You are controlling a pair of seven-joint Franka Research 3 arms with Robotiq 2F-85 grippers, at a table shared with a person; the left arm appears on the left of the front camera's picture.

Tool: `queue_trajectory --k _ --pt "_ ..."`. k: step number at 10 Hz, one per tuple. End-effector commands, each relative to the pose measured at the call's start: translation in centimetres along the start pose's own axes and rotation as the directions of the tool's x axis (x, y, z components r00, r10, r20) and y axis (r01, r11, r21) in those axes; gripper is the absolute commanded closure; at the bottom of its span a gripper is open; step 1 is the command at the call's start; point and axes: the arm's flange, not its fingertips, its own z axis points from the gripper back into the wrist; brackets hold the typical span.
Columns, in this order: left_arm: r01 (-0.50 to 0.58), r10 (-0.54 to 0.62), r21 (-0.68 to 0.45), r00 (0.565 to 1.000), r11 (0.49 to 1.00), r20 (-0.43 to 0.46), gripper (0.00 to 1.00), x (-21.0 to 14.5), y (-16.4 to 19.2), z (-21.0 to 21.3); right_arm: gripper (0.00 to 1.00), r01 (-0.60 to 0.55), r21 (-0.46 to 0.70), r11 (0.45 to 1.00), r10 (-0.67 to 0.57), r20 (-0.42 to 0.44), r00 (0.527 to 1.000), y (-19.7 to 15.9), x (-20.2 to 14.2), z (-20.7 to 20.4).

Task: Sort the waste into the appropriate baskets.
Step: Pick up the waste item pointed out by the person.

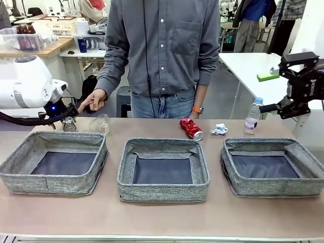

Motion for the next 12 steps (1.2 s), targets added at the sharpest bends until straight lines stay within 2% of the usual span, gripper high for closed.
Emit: queue_trajectory --k 1,4,5,6,7,8,9,11,12 --pt "-0.026 0.026 0.001 1.0 1.0 -0.001 0.0 0.21 -0.35 -0.45 0.0 0.002 0.019 1.0 -0.002 0.002 1.0 0.44 0.18 -0.08" --pt "-0.026 0.027 -0.025 0.999 0.999 0.019 0.0 0.03 -0.5 -0.36 0.0 0.002 0.019 1.0 -0.002 0.002 1.0 0.44 0.18 -0.08" --pt "-0.025 0.026 -0.024 0.999 0.999 0.024 0.56 0.02 -0.37 -0.34 0.0 0.002 0.019 1.0 -0.002 0.002 1.0 0.44 0.18 -0.08" --pt "-0.026 0.027 -0.028 0.999 0.999 0.023 0.59 -0.01 -0.37 -0.33 0.0 0.002 0.019 1.0 -0.002 0.002 1.0 0.44 0.18 -0.08" --pt "-0.024 0.025 -0.028 0.999 0.999 0.034 1.0 -0.07 -0.31 -0.35 0.0 0.002 0.019 1.0 -0.002 0.002 1.0 0.44 0.18 -0.08" --pt "-0.024 0.025 -0.026 0.999 0.999 0.036 1.0 -0.05 -0.23 -0.39 0.0 0.002 0.019 1.0 -0.002 0.002 1.0 0.44 0.18 -0.08" --pt "-0.022 0.023 -0.024 0.999 0.999 0.036 0.76 -0.02 -0.17 -0.37 0.0 0.002 0.019 1.0 -0.002 0.002 1.0 0.44 0.18 -0.08" --pt "-0.015 0.016 -0.015 0.999 1.0 0.039 1.0 -0.21 -0.1 -0.43 0.0 0.002 0.019 1.0 -0.002 0.002 1.0 0.44 0.18 -0.08" --pt "-0.015 0.015 -0.011 0.999 1.0 0.037 1.0 -0.28 -0.01 -0.47 0.0 0.002 0.019 1.0 -0.002 0.002 1.0 0.44 0.18 -0.08"
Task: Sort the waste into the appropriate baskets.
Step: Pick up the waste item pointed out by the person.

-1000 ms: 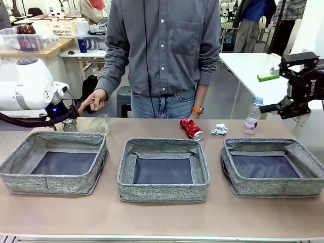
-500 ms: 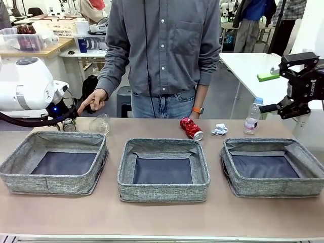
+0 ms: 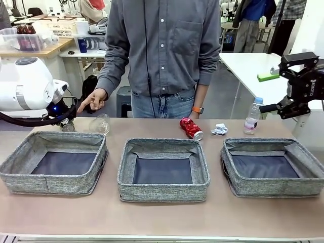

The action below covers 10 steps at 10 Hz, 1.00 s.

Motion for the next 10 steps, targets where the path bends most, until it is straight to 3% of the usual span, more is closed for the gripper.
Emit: queue_trajectory --k 1,4,7,8,10 --pt "-0.003 0.003 0.008 1.0 1.0 0.006 1.0 -0.5 0.3 -0.2 0.0 0.002 0.018 1.0 -0.002 0.004 1.0 0.4 0.2 -0.1" --pt "0.046 -0.046 -0.012 0.998 0.999 -0.03 1.0 -0.6 0.6 2.1 0.0 0.002 0.018 1.0 -0.002 0.004 1.0 0.4 0.2 -0.1" --pt "0.239 -0.239 -0.107 0.971 0.965 0.011 1.0 -1.9 2.4 15.0 0.0 0.002 0.018 1.0 -0.002 0.004 1.0 0.4 0.2 -0.1" --pt "0.307 -0.309 -0.161 0.951 0.938 0.012 1.0 -3.4 2.8 19.7 0.0 0.002 0.018 1.0 -0.002 0.004 1.0 0.4 0.2 -0.1" --pt "0.502 -0.541 -0.383 0.841 0.775 0.008 1.0 -8.6 3.2 27.4 0.0 0.002 0.018 1.0 -0.002 0.004 1.0 0.4 0.2 -0.1"
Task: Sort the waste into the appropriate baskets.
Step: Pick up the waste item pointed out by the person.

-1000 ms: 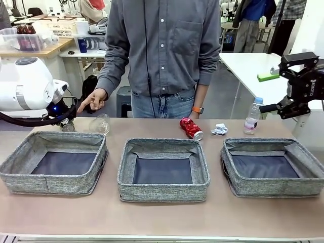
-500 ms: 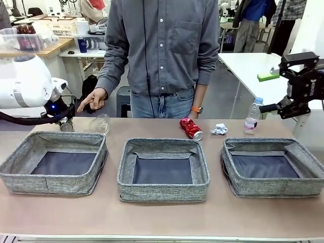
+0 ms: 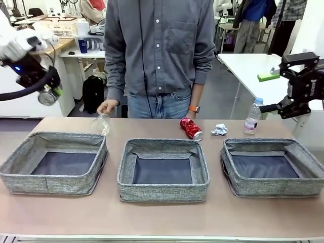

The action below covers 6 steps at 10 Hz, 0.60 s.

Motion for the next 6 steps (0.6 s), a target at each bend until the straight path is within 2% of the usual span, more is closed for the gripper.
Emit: queue_trajectory --k 1,2,3,4,5,6 --pt "0.297 -0.325 -0.224 0.94 0.928 -0.102 1.0 -6.6 -1.6 5.2 0.0 0.004 0.02 1.0 -0.004 0.002 1.0 0.3 0.2 -0.1" --pt "0.527 -0.551 -0.226 0.833 0.82 -0.056 1.0 -9.9 -3.6 6.7 0.0 0.004 0.02 1.0 -0.004 0.002 1.0 0.3 0.2 -0.1" --pt "0.693 -0.721 -0.257 0.692 0.673 -0.023 1.0 -12.2 -5.1 7.6 0.0 0.004 0.02 1.0 -0.004 0.002 1.0 0.3 0.2 -0.1" --pt "0.713 -0.724 -0.246 0.687 0.657 0.059 1.0 -13.2 -6.1 8.0 0.0 0.004 0.02 1.0 -0.004 0.002 1.0 0.3 0.2 -0.1" --pt "0.676 -0.677 -0.268 0.728 0.686 0.104 1.0 -12.6 -6.7 7.8 0.0 0.004 0.02 1.0 -0.004 0.002 1.0 0.3 0.2 -0.1" --pt "0.573 -0.602 -0.243 0.797 0.782 -0.056 1.0 -12.8 -7.0 8.5 0.0 0.004 0.02 1.0 -0.004 0.002 1.0 0.3 0.2 -0.1"
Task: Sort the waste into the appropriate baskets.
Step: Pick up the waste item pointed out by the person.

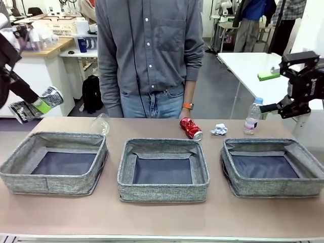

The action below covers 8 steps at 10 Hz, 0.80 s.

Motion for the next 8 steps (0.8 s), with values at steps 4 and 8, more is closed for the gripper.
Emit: queue_trajectory --k 4,8 --pt "-0.11 0.11 0.005 0.994 0.994 -0.027 1.0 0.2 1.4 0.0 0.0 0.004 0.02 1.0 -0.004 0.003 1.0 0.3 0.2 -0.2" --pt "-0.467 0.471 0.066 0.881 0.882 -0.047 0.57 8.3 -7.2 2.1 0.0 0.004 0.02 1.0 -0.004 0.003 1.0 0.3 0.2 -0.2"
